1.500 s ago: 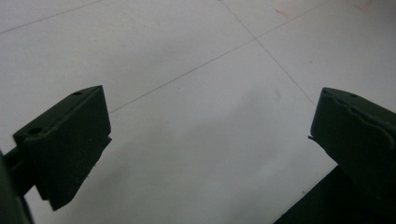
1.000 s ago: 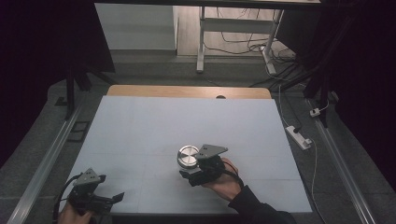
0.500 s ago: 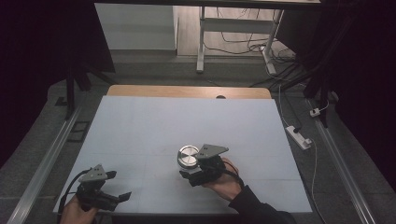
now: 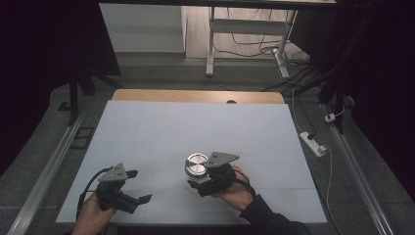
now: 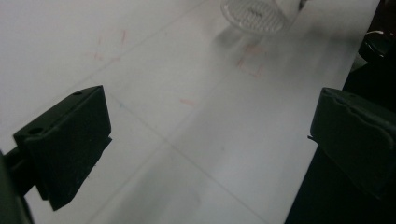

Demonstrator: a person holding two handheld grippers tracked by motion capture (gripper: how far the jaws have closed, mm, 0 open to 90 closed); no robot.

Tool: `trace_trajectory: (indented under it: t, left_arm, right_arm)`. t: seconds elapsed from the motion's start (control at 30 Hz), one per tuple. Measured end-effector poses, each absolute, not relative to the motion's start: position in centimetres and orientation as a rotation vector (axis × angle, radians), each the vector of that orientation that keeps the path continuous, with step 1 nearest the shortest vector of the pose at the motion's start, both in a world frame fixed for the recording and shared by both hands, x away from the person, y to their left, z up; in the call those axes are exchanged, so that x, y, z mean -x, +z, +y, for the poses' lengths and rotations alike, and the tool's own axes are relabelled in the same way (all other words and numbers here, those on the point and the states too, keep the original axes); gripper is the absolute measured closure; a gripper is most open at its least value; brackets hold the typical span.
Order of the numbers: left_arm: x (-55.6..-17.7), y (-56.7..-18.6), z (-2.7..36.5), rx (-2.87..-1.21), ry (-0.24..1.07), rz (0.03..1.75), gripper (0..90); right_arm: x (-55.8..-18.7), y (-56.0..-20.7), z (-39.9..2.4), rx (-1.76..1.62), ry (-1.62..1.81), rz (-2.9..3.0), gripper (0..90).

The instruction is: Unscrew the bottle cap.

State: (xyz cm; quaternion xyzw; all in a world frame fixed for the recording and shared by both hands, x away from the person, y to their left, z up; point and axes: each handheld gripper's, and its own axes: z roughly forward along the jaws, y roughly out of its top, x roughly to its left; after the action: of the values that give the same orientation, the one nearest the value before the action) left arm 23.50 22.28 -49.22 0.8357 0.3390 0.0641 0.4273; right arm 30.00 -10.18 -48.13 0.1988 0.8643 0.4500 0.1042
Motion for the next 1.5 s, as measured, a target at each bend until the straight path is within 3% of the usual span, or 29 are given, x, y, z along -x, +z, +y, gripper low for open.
trace_trajectory:
  t: [0.47, 1.07, 1.3, 1.43, 1.5]
  left_arm:
    - [-26.5, -46.3, 17.8, -2.151, 0.183, 0.627, 0.0]
    - [-30.5, -45.0, 13.2, -2.161, -0.003, 0.231, 0.8]
    - [-30.9, -44.9, 11.6, -2.191, -0.03, 0.153, 5.6]
    - [-30.8, -44.9, 10.9, -2.221, 0.018, 0.156, 18.0]
    - [-30.7, -44.9, 10.7, -2.217, 0.036, 0.204, 18.5]
  right_arm:
    - [-29.9, -48.2, -10.1, -0.554, 1.347, 2.565, 14.5]
    - [-29.5, -48.6, -9.6, -0.461, 1.364, 2.636, 14.5]
    - [-29.2, -48.6, -9.4, -0.42, 1.37, 2.666, 14.5]
    - [-29.2, -48.6, -9.4, -0.408, 1.371, 2.666, 14.5]
    - [-29.2, -48.5, -9.4, -0.43, 1.373, 2.657, 14.5]
